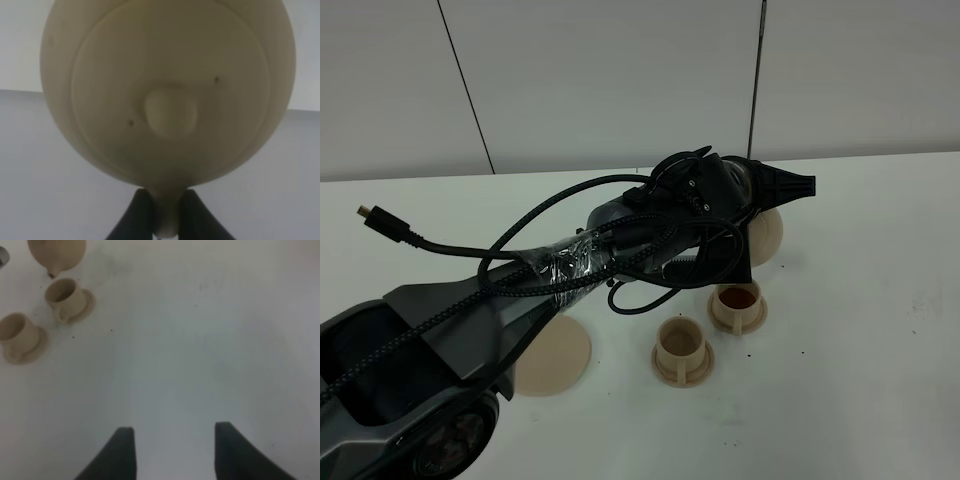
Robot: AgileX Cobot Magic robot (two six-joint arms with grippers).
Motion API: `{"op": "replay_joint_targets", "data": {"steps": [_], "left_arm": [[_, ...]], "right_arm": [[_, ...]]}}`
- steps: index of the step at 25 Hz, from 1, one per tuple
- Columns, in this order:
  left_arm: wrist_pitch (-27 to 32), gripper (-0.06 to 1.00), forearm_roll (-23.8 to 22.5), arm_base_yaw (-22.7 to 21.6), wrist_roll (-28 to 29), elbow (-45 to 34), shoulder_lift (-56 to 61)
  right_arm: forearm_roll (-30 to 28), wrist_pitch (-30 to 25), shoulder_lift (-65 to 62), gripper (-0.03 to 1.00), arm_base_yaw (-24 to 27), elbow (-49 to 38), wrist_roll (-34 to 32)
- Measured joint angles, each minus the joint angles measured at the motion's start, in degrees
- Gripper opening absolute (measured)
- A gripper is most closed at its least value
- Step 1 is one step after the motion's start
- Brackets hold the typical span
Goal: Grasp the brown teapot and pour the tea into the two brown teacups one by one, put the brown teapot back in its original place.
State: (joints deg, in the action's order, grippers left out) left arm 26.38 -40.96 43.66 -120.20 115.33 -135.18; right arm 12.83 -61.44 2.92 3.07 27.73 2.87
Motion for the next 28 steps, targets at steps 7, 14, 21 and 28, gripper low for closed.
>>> {"op": "replay_joint_targets", "data": {"steps": [7, 14, 21, 28], "left_arm": [[0.0, 0.17, 0.0, 0.0, 0.0, 0.0, 0.0], [0.0, 0.17, -0.5, 0.0, 0.0, 0.0, 0.0], [0.0, 0.17, -1.2, 0.0, 0.0, 0.0, -0.3], [-0.9, 0.17, -1.9, 0.0, 0.0, 0.0, -0.7]], "right_arm": [[0.0, 0.0, 0.0, 0.36, 0.0, 0.0, 0.0], [0.0, 0.0, 0.0, 0.36, 0.0, 0.0, 0.0], [0.0, 0.0, 0.0, 0.36, 0.0, 0.0, 0.0], [0.0, 0.0, 0.0, 0.36, 0.0, 0.0, 0.0]]}}
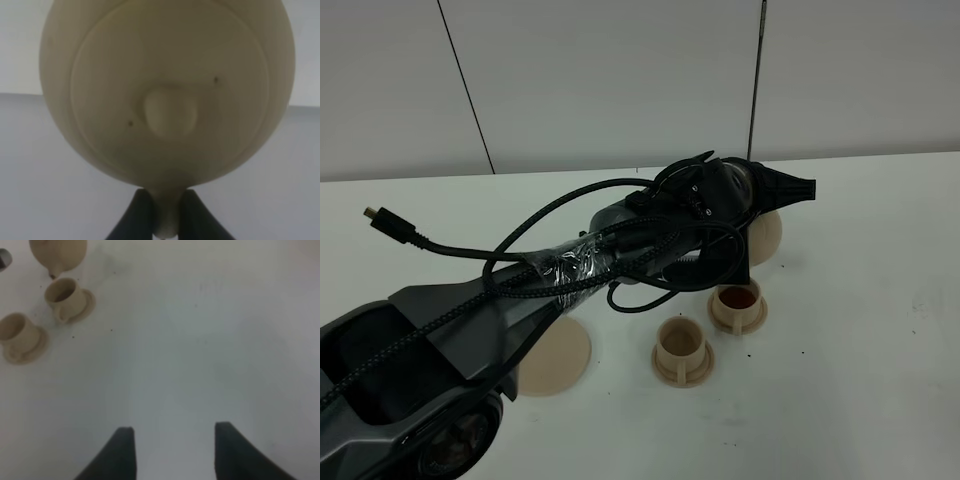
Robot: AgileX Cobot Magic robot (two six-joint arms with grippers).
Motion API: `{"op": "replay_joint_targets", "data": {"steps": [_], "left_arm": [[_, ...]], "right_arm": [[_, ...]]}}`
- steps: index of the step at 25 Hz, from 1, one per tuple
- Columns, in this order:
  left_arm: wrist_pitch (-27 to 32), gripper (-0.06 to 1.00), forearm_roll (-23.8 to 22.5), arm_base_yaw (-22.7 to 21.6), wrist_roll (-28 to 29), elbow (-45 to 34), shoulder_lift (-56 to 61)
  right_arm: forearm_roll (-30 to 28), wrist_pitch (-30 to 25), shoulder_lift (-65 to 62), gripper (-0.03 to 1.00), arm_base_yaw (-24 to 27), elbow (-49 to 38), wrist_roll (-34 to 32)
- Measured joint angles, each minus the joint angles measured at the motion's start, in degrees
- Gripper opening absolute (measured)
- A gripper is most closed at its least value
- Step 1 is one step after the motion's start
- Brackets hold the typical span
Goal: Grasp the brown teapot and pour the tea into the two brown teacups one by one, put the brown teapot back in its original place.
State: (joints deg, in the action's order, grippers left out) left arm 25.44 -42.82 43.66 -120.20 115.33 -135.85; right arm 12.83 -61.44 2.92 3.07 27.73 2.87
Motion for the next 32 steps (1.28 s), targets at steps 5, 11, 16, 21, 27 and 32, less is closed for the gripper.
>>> {"op": "replay_joint_targets", "data": {"steps": [5, 11, 16, 21, 27, 32], "left_arm": [[-0.1, 0.17, -1.0, 0.4, 0.0, 0.0, 0.0], [-0.4, 0.17, -2.0, 1.1, 0.0, 0.0, 0.0], [-0.5, 0.17, -2.2, 1.2, 0.0, 0.0, 0.0], [-0.5, 0.17, -2.3, 1.2, 0.0, 0.0, 0.0], [-0.9, 0.17, -3.3, 1.2, 0.0, -1.5, 0.0], [-2.0, 0.17, -4.7, 1.2, 1.0, -2.3, 0.0]], "right_arm": [[0.0, 0.0, 0.0, 0.36, 0.0, 0.0, 0.0], [0.0, 0.0, 0.0, 0.36, 0.0, 0.0, 0.0], [0.0, 0.0, 0.0, 0.36, 0.0, 0.0, 0.0], [0.0, 0.0, 0.0, 0.36, 0.0, 0.0, 0.0], [0.0, 0.0, 0.0, 0.36, 0.0, 0.0, 0.0], [0.0, 0.0, 0.0, 0.36, 0.0, 0.0, 0.0]]}}
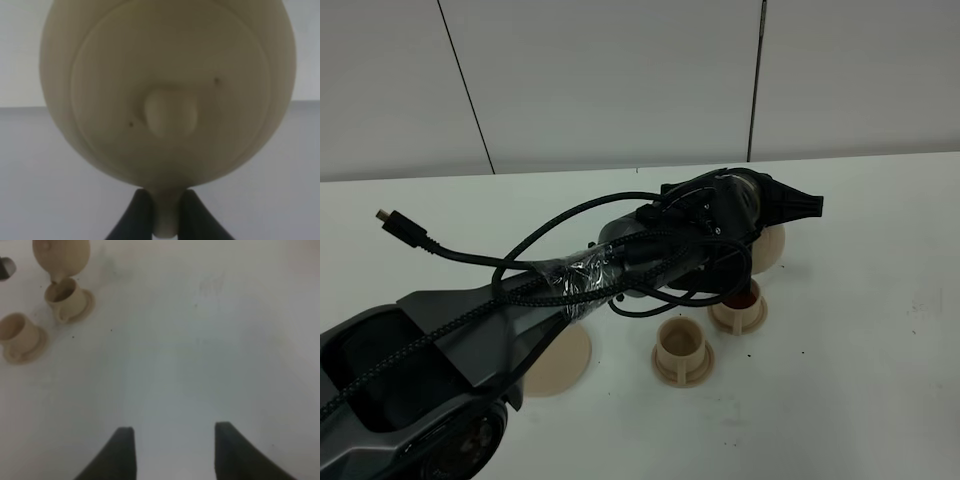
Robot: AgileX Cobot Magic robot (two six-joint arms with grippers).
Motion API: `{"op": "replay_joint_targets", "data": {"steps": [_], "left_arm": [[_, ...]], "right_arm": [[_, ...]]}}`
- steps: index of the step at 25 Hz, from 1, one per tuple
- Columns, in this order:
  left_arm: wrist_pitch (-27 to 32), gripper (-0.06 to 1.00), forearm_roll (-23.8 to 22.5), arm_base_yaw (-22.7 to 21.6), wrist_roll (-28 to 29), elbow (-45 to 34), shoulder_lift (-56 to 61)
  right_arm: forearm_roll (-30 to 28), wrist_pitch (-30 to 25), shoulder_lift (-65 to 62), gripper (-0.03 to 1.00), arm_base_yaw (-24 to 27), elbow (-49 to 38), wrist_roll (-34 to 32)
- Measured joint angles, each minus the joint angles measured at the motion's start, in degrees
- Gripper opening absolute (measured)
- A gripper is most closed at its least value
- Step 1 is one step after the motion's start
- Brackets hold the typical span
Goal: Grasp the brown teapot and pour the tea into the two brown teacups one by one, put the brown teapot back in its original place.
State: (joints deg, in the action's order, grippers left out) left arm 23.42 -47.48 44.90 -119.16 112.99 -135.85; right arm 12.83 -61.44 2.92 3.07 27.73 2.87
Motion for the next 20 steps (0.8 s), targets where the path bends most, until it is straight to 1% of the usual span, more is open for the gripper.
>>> {"op": "replay_joint_targets", "data": {"steps": [6, 20], "left_arm": [[-0.7, 0.17, -0.6, 0.0, 1.0, -0.1, 0.0], [-1.2, 0.17, -1.9, 0.0, 1.1, -0.1, 0.0]], "right_arm": [[0.0, 0.0, 0.0, 0.36, 0.0, 0.0, 0.0], [0.1, 0.0, 0.0, 0.36, 0.0, 0.0, 0.0]]}}
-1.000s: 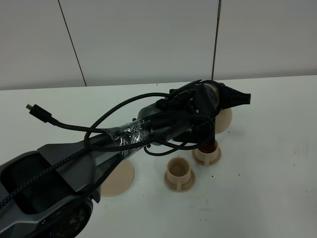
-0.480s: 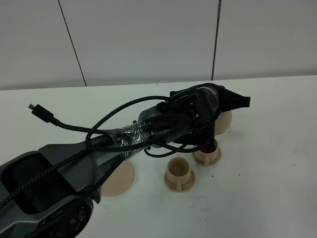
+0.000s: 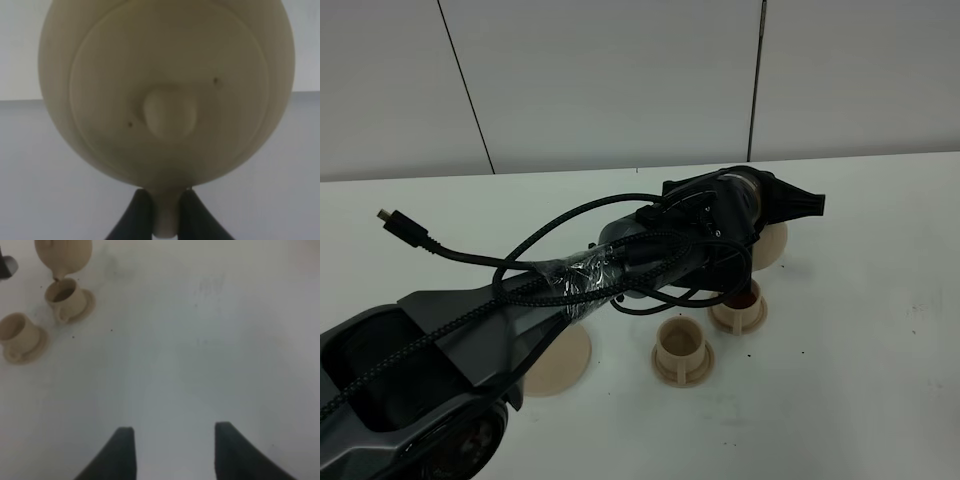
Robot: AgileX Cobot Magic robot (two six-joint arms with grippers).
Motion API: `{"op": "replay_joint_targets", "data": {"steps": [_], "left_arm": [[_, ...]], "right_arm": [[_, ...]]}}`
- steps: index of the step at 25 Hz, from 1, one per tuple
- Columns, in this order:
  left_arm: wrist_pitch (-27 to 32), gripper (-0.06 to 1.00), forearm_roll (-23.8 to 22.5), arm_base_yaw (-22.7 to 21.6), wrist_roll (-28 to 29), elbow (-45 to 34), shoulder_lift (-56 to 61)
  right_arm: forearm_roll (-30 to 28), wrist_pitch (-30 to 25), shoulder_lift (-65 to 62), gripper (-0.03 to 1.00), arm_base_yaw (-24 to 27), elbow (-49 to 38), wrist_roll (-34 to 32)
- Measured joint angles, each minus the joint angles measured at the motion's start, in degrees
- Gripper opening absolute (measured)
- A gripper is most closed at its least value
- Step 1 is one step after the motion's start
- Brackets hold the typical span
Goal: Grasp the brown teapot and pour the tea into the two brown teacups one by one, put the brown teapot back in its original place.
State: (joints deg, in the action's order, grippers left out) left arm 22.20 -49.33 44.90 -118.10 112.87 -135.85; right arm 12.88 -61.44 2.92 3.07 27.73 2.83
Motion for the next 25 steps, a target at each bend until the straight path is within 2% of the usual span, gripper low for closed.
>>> {"op": "replay_joint_targets", "data": {"steps": [25], "left_arm": [[-1.2, 0.17, -0.2, 0.0, 0.0, 0.0, 0.0]], "right_arm": [[0.0, 0.0, 0.0, 0.36, 0.0, 0.0, 0.0]]}}
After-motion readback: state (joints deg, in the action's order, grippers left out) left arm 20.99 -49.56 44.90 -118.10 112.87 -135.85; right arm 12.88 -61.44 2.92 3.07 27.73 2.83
